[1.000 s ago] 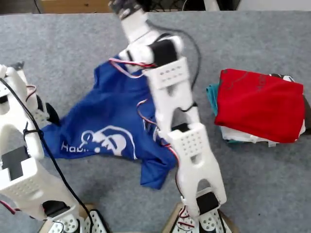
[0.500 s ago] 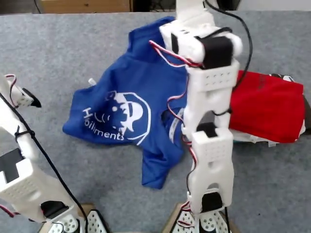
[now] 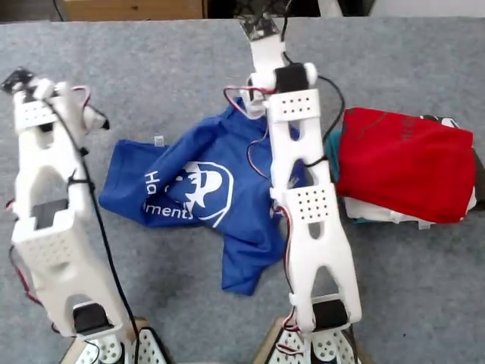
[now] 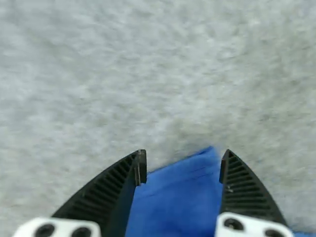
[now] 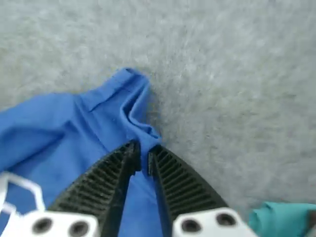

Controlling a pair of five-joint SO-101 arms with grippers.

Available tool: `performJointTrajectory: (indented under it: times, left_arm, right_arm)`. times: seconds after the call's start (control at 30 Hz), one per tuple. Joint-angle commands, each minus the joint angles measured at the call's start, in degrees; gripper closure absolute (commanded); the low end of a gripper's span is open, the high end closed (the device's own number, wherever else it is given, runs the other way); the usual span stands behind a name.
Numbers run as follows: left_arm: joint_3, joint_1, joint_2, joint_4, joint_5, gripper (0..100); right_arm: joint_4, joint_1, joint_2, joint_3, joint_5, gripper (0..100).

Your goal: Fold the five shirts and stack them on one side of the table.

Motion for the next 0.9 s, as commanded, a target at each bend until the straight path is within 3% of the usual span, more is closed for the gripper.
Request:
performJointTrajectory:
  times: [0.0, 0.2, 0.63, 0.87]
  left_arm:
    - [-14.6, 3.0, 3.5, 6.0, 6.2, 74]
    - [-28.7, 7.1, 12.4, 16.8, 10.8, 75]
    - [-35.0, 8.8, 25.3, 16.6, 13.5, 75]
    - [-39.0, 7.5, 30.1, 17.2, 13.5, 81]
  right_arm:
    - [-4.5, -0.8, 2.2, -2.4, -4.0, 98.6]
    - [-7.2, 0.9, 4.1, -2.4, -5.9, 98.6]
    - [-9.7, 1.8, 4.2, -2.1, -5.8, 98.6]
    - [-9.7, 1.7, 4.2, -2.1, -5.8, 98.6]
